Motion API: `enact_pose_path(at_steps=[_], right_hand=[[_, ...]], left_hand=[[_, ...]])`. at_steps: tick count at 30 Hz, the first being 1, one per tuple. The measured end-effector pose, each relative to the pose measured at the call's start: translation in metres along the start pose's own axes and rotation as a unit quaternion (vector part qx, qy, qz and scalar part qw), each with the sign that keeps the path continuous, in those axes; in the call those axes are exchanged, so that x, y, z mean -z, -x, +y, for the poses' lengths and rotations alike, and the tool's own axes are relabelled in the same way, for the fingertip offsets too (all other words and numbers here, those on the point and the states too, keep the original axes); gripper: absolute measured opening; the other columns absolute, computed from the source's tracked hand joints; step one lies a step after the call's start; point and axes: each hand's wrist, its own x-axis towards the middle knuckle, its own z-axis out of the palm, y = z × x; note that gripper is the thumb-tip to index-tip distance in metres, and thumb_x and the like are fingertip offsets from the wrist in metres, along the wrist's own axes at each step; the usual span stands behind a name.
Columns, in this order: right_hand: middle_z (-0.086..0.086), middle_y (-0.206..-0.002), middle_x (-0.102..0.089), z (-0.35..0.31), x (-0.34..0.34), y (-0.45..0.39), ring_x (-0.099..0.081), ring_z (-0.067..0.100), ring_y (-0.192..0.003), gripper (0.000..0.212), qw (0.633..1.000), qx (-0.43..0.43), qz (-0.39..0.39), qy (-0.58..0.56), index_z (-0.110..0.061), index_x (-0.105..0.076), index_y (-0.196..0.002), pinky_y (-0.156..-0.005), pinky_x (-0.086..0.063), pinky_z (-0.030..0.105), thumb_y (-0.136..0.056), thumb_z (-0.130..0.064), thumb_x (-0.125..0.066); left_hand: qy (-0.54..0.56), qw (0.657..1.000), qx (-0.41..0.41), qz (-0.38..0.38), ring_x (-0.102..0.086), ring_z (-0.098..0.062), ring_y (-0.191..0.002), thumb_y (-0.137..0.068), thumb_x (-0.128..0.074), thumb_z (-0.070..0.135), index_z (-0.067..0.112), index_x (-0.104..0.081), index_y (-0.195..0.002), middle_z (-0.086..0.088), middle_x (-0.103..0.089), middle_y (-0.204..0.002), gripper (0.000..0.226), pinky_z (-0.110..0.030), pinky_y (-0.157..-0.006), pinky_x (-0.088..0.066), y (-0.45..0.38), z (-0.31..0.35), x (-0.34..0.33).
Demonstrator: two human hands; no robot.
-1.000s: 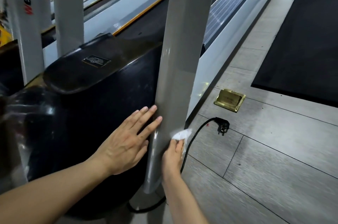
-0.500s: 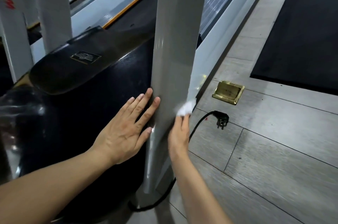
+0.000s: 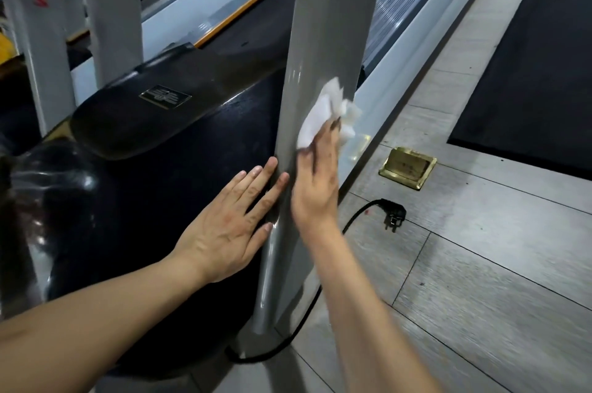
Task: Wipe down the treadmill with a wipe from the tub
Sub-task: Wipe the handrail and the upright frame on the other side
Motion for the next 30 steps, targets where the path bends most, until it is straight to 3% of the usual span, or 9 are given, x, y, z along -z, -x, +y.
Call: enact_pose_path(at_steps=[3,7,10,13,17,22,26,27,30], right_hand=[[-0.019,-0.167,-0.008,0.019,-0.010,0.089,-0.008,0.001,-0.154,0.055,0.998,-0.053,-0.016,-0.032,-0.031,-0.021,-0.159,-0.125,-0.018,0.024,-0.109,-0.020,-0.041],[-0.023,-0.165,-0.017,0.027,-0.003,0.107,-0.031,-0.006,-0.145,0.048,0.987,-0.154,-0.015,-0.040,-0.071,-0.025,-0.141,-0.119,-0.033,0.024,-0.103,-0.046,-0.041],[-0.016,-0.156,-0.042,0.003,0.004,0.053,-0.038,-0.003,-0.141,0.033,0.988,-0.123,0.035,-0.084,-0.055,-0.046,-0.136,-0.118,-0.037,0.031,-0.104,-0.048,-0.045],[-0.005,-0.134,-0.064,-0.030,0.005,0.000,-0.060,0.003,-0.121,0.030,0.986,-0.091,0.124,-0.071,-0.035,-0.064,-0.131,-0.102,-0.053,0.030,-0.100,-0.033,-0.060],[-0.002,-0.134,-0.062,-0.032,-0.001,0.006,-0.065,0.017,-0.112,0.047,0.994,-0.033,0.104,-0.006,-0.048,-0.048,-0.143,-0.086,-0.061,0.039,-0.102,-0.025,-0.054],[-0.015,-0.159,-0.039,-0.016,-0.013,0.054,-0.033,0.007,-0.148,0.048,0.997,-0.025,0.070,0.003,-0.026,-0.041,-0.153,-0.116,-0.040,0.037,-0.107,-0.014,-0.046],[-0.009,-0.167,-0.019,-0.043,-0.012,0.010,-0.019,0.003,-0.151,0.062,0.999,-0.025,0.033,0.004,-0.035,-0.020,-0.160,-0.116,-0.022,0.009,-0.107,-0.014,-0.043],[-0.009,-0.168,-0.012,-0.048,-0.013,-0.013,-0.014,0.005,-0.152,0.063,0.999,-0.024,0.028,0.015,-0.037,-0.013,-0.161,-0.115,-0.017,0.010,-0.107,-0.017,-0.041],[-0.002,-0.170,0.001,-0.057,-0.006,-0.078,-0.001,0.015,-0.155,0.062,0.998,-0.007,0.025,0.060,-0.032,-0.002,-0.162,-0.123,-0.012,0.034,-0.108,-0.033,-0.033]], left_hand=[[0.003,1.000,-0.005,0.003,-0.006,-0.024,-0.158,-0.106,-0.031,0.040,0.014,-0.002,-0.163,-0.011,0.007,-0.171,0.070,-0.048,-0.125,-0.022,-0.002,0.000,-0.001],[0.010,1.000,0.002,0.010,-0.007,-0.023,-0.158,-0.105,-0.035,0.039,0.015,-0.003,-0.164,-0.010,0.005,-0.171,0.071,-0.046,-0.125,-0.019,-0.001,0.000,-0.001],[0.006,1.000,0.004,0.012,-0.007,-0.023,-0.158,-0.105,-0.035,0.039,0.016,-0.003,-0.164,-0.010,0.005,-0.171,0.071,-0.046,-0.126,-0.019,0.000,0.001,0.000],[-0.004,1.000,0.003,0.007,-0.004,-0.022,-0.158,-0.106,-0.037,0.039,0.015,-0.003,-0.164,-0.009,0.006,-0.171,0.072,-0.045,-0.126,-0.017,-0.001,0.000,0.002],[-0.025,1.000,0.001,0.004,-0.008,-0.024,-0.158,-0.105,-0.041,0.040,0.010,-0.010,-0.163,-0.011,0.004,-0.171,0.072,-0.046,-0.124,-0.021,0.000,0.000,0.000],[-0.023,1.000,0.000,0.008,-0.012,-0.026,-0.157,-0.104,-0.037,0.040,0.009,-0.015,-0.162,-0.012,0.002,-0.171,0.069,-0.046,-0.122,-0.023,0.000,0.000,-0.006],[-0.026,0.999,-0.009,0.023,-0.014,-0.029,-0.157,-0.106,-0.033,0.042,0.009,-0.015,-0.161,-0.014,0.001,-0.171,0.067,-0.046,-0.124,-0.018,0.000,-0.003,-0.009],[-0.031,0.999,-0.009,0.023,-0.014,-0.029,-0.156,-0.105,-0.033,0.042,0.010,-0.012,-0.162,-0.014,0.002,-0.171,0.068,-0.045,-0.124,-0.016,-0.001,-0.003,-0.008],[-0.036,0.999,-0.001,0.013,-0.012,-0.027,-0.157,-0.105,-0.031,0.044,0.014,-0.004,-0.164,-0.012,0.005,-0.171,0.071,-0.043,-0.124,-0.014,0.000,-0.003,-0.006]])
